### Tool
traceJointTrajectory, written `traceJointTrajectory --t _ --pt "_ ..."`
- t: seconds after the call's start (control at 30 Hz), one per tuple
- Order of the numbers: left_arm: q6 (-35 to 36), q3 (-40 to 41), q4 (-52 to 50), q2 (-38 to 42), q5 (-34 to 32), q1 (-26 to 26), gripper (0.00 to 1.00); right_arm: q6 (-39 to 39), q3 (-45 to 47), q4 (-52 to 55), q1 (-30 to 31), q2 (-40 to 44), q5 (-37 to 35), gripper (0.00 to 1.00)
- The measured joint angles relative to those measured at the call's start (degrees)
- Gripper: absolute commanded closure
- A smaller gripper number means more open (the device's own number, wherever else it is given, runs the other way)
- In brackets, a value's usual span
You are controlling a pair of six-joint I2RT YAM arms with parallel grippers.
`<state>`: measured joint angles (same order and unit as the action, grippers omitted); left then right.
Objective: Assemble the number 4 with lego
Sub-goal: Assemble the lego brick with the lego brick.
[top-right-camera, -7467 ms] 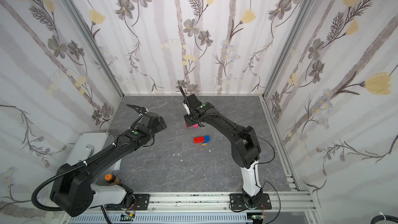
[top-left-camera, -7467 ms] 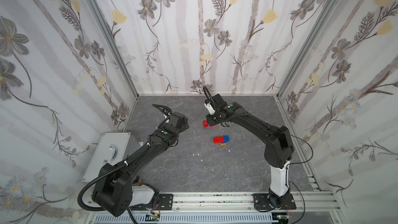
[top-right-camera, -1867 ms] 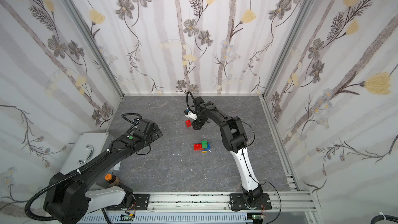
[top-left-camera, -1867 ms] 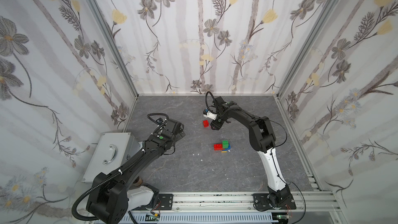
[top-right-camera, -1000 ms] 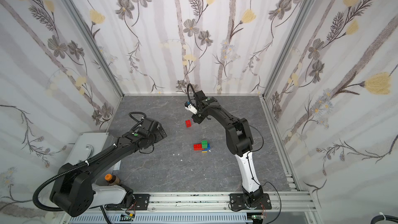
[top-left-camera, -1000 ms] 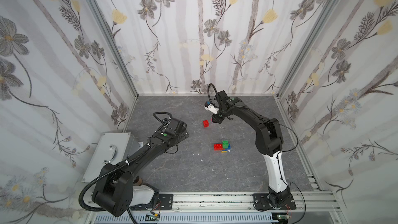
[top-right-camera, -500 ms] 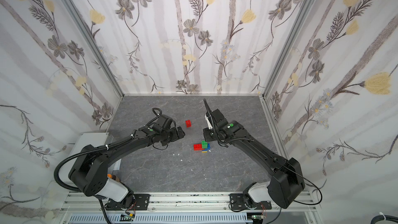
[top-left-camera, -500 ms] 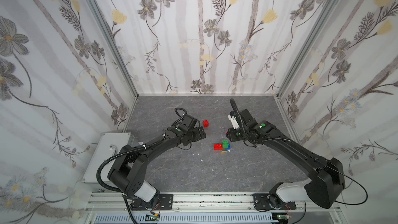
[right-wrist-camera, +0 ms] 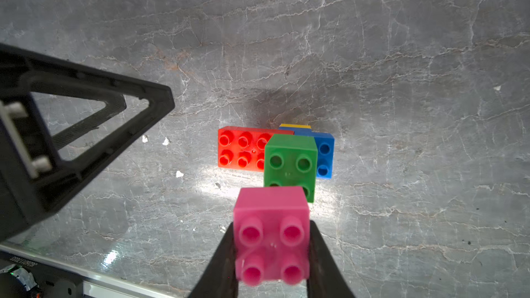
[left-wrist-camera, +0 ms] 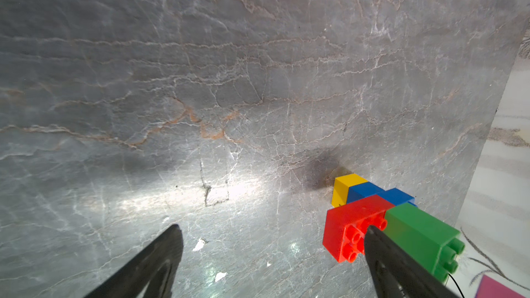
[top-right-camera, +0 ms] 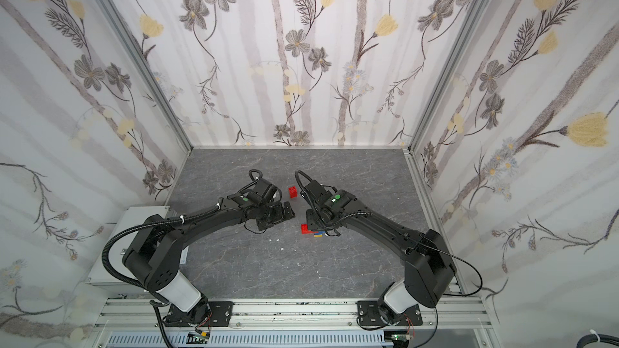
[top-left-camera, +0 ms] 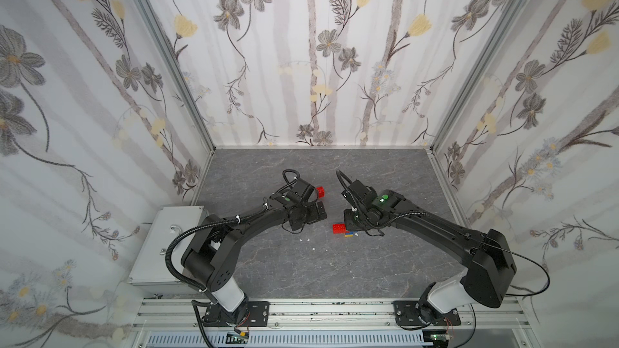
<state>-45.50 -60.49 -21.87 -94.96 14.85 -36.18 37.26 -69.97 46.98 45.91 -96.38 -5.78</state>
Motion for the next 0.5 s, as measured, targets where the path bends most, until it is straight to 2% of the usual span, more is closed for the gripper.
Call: traceJointTrajectory --t 0.5 --pt "0.0 -0.61 -0.52 -2.05 0.39 -0.52 0.0 -0.87 -1.92 1.16 -0.07 -2.47 -2.49 1.0"
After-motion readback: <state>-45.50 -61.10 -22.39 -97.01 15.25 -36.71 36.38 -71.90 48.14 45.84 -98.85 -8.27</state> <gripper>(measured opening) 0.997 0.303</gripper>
